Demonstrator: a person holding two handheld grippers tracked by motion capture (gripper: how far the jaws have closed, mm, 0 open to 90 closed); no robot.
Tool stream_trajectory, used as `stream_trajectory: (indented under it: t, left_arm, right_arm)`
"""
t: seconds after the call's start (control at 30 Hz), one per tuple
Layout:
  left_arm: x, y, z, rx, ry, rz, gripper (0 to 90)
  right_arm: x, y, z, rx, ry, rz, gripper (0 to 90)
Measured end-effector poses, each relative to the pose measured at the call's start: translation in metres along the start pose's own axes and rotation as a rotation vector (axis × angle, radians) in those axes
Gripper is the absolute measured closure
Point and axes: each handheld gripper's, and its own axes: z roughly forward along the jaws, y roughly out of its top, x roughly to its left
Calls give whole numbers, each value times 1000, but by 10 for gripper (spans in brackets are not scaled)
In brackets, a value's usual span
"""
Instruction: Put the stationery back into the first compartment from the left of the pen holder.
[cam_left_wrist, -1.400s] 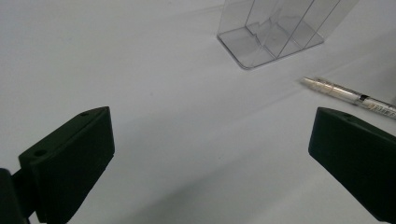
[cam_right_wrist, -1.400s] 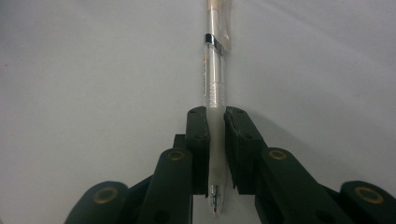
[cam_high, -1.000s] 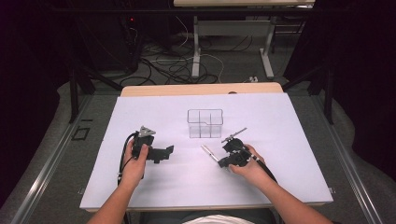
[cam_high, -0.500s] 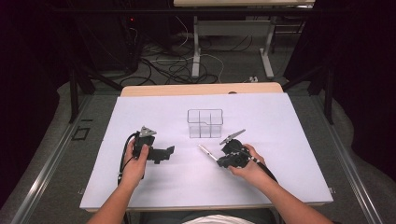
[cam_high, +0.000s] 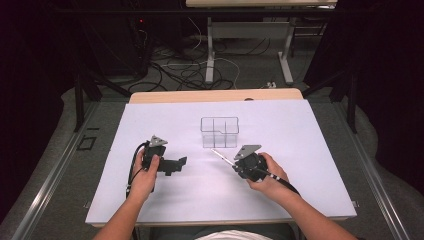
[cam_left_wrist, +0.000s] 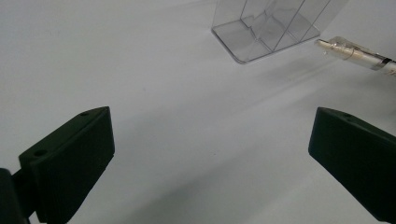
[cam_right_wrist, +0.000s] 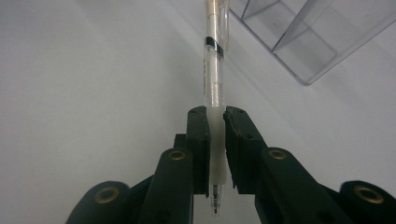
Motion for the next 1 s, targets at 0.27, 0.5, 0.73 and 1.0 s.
stream_trajectory:
  t: [0.27,0.5,0.73,1.0]
  left_arm:
    - [-4,4,-2,-31,-57,-14,2]
    - [-9,7,1,-12,-90,-8,2]
    - [-14,11,-1,-16,-116,-45,2]
    - [-21,14,-3,-17,-151,-10,5]
  right_arm:
    - [10,0,1,-14,-87,-211,802]
    - [20,0,1,-28,-155,-341,802]
    - [30,-3,4,-48,-268,-599,802]
    - [33,-1,0,-67,-358,-835,802]
